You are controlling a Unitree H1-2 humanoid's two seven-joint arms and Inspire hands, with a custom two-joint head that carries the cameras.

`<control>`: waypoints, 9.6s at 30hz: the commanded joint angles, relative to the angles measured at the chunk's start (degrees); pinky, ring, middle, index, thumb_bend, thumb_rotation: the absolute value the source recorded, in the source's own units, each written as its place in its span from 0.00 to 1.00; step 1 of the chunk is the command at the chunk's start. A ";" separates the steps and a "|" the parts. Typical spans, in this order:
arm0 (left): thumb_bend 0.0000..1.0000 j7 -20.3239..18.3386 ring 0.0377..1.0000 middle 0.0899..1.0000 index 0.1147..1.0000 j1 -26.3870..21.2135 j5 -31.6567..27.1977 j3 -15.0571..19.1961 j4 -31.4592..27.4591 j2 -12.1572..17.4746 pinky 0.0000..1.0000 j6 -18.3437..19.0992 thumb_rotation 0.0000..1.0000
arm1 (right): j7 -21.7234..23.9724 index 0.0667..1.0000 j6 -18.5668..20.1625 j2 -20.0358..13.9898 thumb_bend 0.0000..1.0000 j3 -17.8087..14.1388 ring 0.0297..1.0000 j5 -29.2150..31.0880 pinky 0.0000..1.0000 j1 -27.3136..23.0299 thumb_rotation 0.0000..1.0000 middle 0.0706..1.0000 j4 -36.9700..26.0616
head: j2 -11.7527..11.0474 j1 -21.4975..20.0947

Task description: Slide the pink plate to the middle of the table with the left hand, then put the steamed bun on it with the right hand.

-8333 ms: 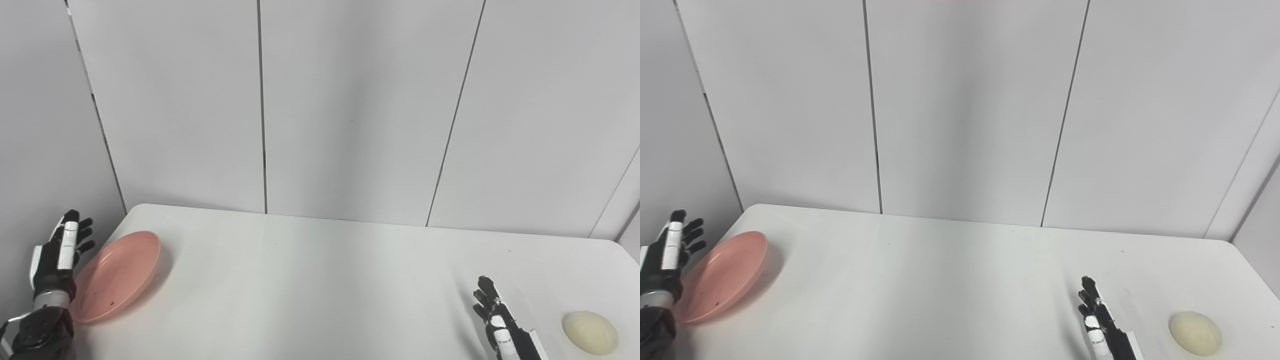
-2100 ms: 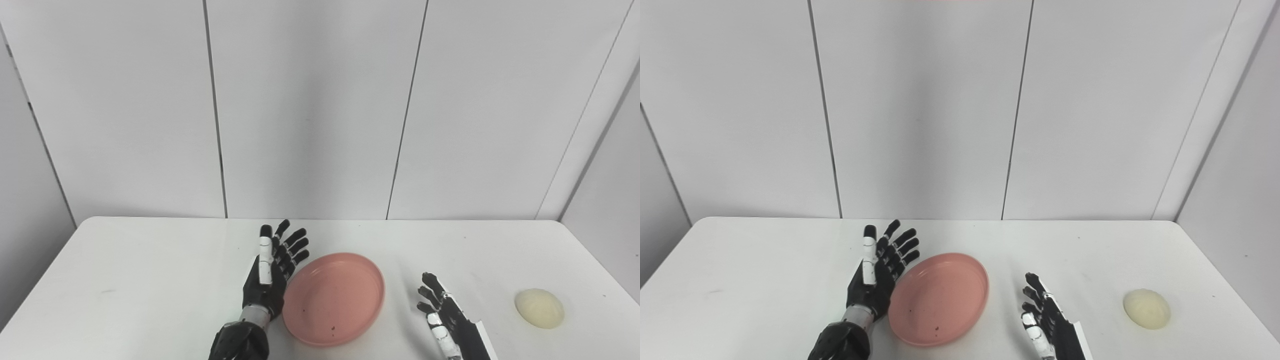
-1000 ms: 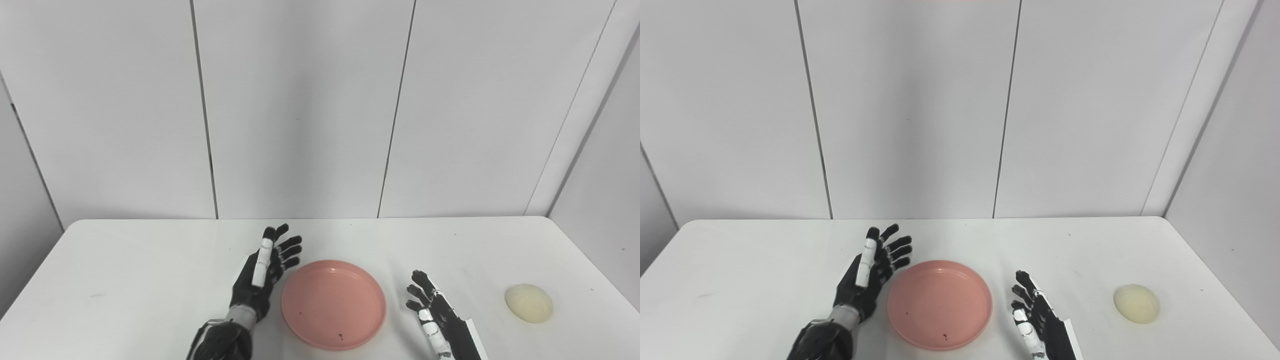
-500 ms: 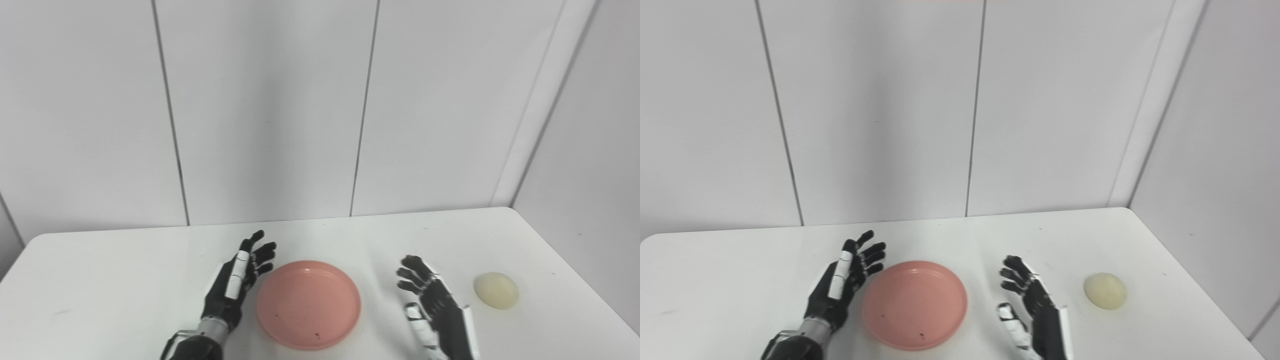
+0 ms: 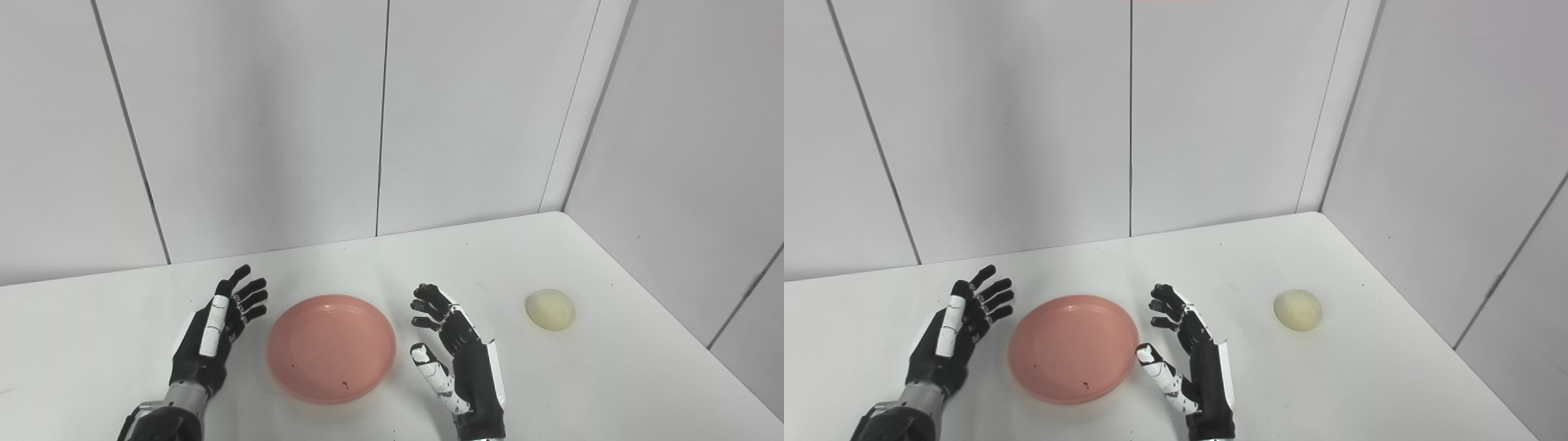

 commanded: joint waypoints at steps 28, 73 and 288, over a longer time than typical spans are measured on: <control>0.85 -0.88 0.85 0.82 0.88 3.56 -1.33 -0.30 -8.62 -0.15 0.84 7.18 0.91 | 4.87 0.94 21.69 -10.91 0.75 -7.10 0.89 -26.91 0.78 -2.43 0.82 0.93 -27.91 | -0.86 -0.79; 0.82 -2.46 0.86 0.83 0.89 5.12 -2.87 -0.68 -11.37 -1.50 0.83 9.60 0.92 | 40.85 0.79 46.95 -35.37 0.98 -7.14 0.77 -51.91 0.55 -13.61 0.29 0.80 -20.63 | -1.26 0.06; 0.83 10.60 0.85 0.84 0.86 4.50 8.28 -6.50 -4.51 -10.90 0.74 1.16 0.92 | 45.44 0.47 39.22 -30.84 0.53 19.77 0.38 -34.30 0.33 -35.74 0.00 0.42 -11.13 | -1.81 23.93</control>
